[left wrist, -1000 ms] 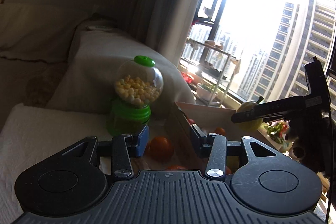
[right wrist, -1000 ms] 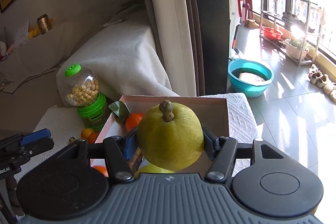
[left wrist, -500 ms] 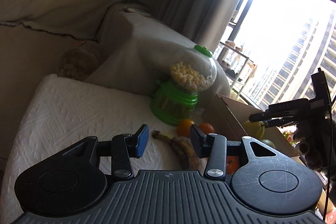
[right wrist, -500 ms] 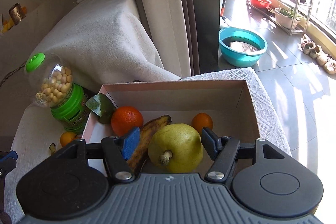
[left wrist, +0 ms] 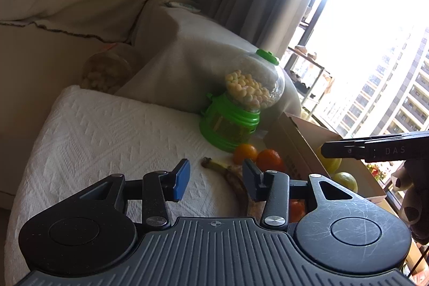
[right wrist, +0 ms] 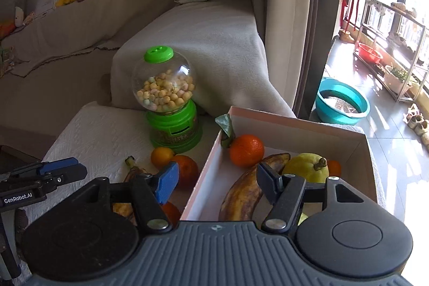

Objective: Organize fruits
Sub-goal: 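Reach the right gripper to the small orange by the gumball machine and grasp it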

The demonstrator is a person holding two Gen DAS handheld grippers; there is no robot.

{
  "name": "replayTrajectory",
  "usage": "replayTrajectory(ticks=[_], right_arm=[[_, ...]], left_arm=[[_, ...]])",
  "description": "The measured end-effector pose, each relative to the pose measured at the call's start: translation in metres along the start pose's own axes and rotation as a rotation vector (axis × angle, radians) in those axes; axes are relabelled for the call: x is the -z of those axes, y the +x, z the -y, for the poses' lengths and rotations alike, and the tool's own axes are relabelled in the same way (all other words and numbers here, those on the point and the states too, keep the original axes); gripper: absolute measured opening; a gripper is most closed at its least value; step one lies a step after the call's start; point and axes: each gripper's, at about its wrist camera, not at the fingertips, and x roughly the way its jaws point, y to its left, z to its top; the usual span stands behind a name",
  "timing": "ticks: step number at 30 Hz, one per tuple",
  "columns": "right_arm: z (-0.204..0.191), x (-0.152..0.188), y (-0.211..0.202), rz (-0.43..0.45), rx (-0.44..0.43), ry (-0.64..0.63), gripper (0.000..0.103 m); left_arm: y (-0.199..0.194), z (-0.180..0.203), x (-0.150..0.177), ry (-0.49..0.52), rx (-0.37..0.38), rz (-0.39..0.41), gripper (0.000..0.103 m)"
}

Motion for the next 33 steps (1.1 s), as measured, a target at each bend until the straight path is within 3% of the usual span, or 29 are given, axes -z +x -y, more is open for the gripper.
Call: replayTrajectory(ticks=[2,8,14,19,22,25,27,33], right_arm=[[-0.016,0.001,0.004,-0.018,-0.009,-0.061,0.056],[-0.054,0.011,0.009,-0.022,-0.009,-0.237,0.055],[-0.058,-0.026,0.054,-0.091,-0.067,-0.14,0.052],[-0.064,-0.038,0.1,-0.148,0.035,-0.163,0.046],[-0.065,-0.036,0.115,-0.192,0.022,-0.149,0.043],[-0.073,-0.028,0.113,-0.179,0.031,-0.192,0.035],[-0.077,-0.024,0.102,-0.163,0.028,-0.203,0.035],[-0.077,-0.013,0.03,-0.06,-0.067,-0.202,0.035]], left_arm=[[-0.001,-0.001,0.0,-0.003,-0.009,0.001,0.048],[-0.001,-0.008,-0.001,-0.043,-0.05,0.013,0.048],[0.002,-0.004,0.002,0.0,-0.079,-0.001,0.048],[0.006,-0.005,0.006,0.027,-0.109,-0.046,0.048],[0.01,-0.002,0.009,0.054,-0.122,-0.075,0.048],[0.011,0.0,0.011,0.065,-0.114,-0.082,0.048],[0.011,0.001,0.012,0.07,-0.115,-0.084,0.048],[0.012,0.002,0.014,0.073,-0.129,-0.088,0.048]])
